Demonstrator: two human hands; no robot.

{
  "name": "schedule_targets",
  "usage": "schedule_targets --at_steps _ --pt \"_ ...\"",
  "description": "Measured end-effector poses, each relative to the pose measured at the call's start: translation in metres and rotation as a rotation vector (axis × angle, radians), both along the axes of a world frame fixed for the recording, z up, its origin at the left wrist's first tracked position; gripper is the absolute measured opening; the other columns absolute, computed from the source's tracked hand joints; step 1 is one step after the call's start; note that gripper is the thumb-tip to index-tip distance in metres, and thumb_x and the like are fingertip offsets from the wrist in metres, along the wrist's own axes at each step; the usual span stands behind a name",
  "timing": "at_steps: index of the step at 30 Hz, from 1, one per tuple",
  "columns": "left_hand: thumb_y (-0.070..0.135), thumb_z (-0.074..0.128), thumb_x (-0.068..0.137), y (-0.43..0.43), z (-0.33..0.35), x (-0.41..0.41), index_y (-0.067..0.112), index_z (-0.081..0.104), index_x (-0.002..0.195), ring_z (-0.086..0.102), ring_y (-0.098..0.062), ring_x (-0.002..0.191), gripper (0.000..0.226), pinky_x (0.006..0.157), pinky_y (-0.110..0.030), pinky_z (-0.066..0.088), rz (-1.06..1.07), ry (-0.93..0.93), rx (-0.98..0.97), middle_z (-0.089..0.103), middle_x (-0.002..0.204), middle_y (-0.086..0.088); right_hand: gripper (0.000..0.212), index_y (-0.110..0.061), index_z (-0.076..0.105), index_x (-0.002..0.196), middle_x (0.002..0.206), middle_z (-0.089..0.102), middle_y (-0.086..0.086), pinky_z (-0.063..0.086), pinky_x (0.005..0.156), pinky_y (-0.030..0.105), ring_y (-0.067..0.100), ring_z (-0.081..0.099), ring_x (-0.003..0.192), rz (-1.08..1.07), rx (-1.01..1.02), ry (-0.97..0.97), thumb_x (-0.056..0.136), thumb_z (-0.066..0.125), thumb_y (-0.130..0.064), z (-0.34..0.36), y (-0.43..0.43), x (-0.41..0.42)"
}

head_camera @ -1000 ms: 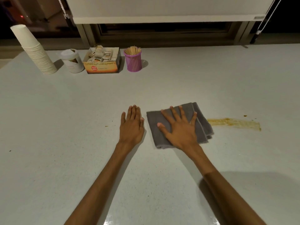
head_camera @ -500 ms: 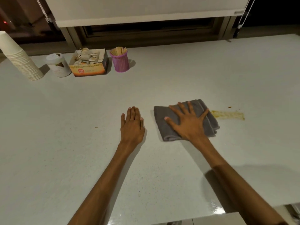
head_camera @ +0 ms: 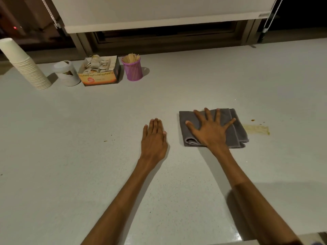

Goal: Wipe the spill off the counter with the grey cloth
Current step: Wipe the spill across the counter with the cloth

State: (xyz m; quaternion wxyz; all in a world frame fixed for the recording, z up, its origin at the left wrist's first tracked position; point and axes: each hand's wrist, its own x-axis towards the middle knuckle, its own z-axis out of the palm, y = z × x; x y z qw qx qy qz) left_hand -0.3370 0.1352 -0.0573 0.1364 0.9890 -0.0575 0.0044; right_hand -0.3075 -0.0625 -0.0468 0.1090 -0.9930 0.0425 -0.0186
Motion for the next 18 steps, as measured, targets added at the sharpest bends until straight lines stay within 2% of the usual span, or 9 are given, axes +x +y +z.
schedule_targets --at_steps 3,6,9,11,15,18 --pt "0.023 0.016 0.105 -0.002 0.0 0.002 0.005 0.005 0.154 0.001 -0.022 0.153 0.053 0.126 -0.038 -0.003 -0.002 0.003 -0.004 0.006 0.164 -0.012 0.075 -0.047 0.024 0.15 0.163 0.021 -0.004 -0.005 0.108 0.077 0.028 0.007 0.153 0.082 -0.064 -0.075 0.085 0.014 -0.084 -0.015 -0.002 -0.028" --pt "0.023 0.016 0.105 -0.003 -0.001 0.001 0.005 0.005 0.154 0.0 -0.021 0.153 0.054 0.126 -0.038 -0.004 -0.004 0.004 -0.001 0.005 0.164 -0.011 0.075 -0.051 0.025 0.147 0.161 0.027 -0.009 -0.002 0.109 0.077 0.024 0.014 0.152 0.096 -0.092 -0.096 0.082 0.012 -0.087 -0.021 -0.043 -0.038" --pt "0.023 0.016 0.105 -0.01 -0.001 0.005 0.004 0.005 0.154 0.0 -0.022 0.153 0.053 0.125 -0.038 -0.005 -0.013 0.002 0.005 0.005 0.164 -0.012 0.076 -0.05 0.025 0.148 0.163 0.021 -0.007 -0.002 0.106 0.08 0.028 0.008 0.152 0.009 -0.008 -0.01 0.082 0.016 -0.086 -0.004 -0.048 -0.003" --pt "0.023 0.016 0.105 -0.018 -0.001 0.009 0.004 0.005 0.154 0.0 -0.022 0.153 0.053 0.125 -0.038 -0.005 -0.032 0.003 0.015 0.004 0.164 -0.012 0.076 -0.048 0.023 0.15 0.165 0.016 -0.004 -0.005 0.105 0.08 0.032 0.004 0.152 -0.021 -0.02 -0.007 0.083 0.018 -0.084 0.0 -0.028 0.001" --pt "0.024 0.015 0.104 -0.028 -0.004 0.013 0.006 0.006 0.154 0.001 -0.022 0.153 0.053 0.126 -0.04 -0.001 -0.04 0.005 0.002 0.006 0.164 -0.011 0.078 -0.05 0.023 0.149 0.163 0.024 -0.007 -0.007 0.109 0.076 0.026 0.009 0.153 0.074 -0.095 -0.089 0.082 0.013 -0.087 -0.019 -0.046 -0.039" --pt "0.024 0.016 0.104 -0.032 -0.003 0.012 0.006 0.007 0.154 0.001 -0.024 0.153 0.053 0.126 -0.044 0.0 -0.033 0.009 -0.008 0.007 0.164 -0.01 0.077 -0.051 0.023 0.148 0.163 0.022 -0.007 -0.004 0.107 0.078 0.027 0.007 0.153 -0.012 -0.045 -0.027 0.081 0.016 -0.087 -0.008 -0.076 -0.021"
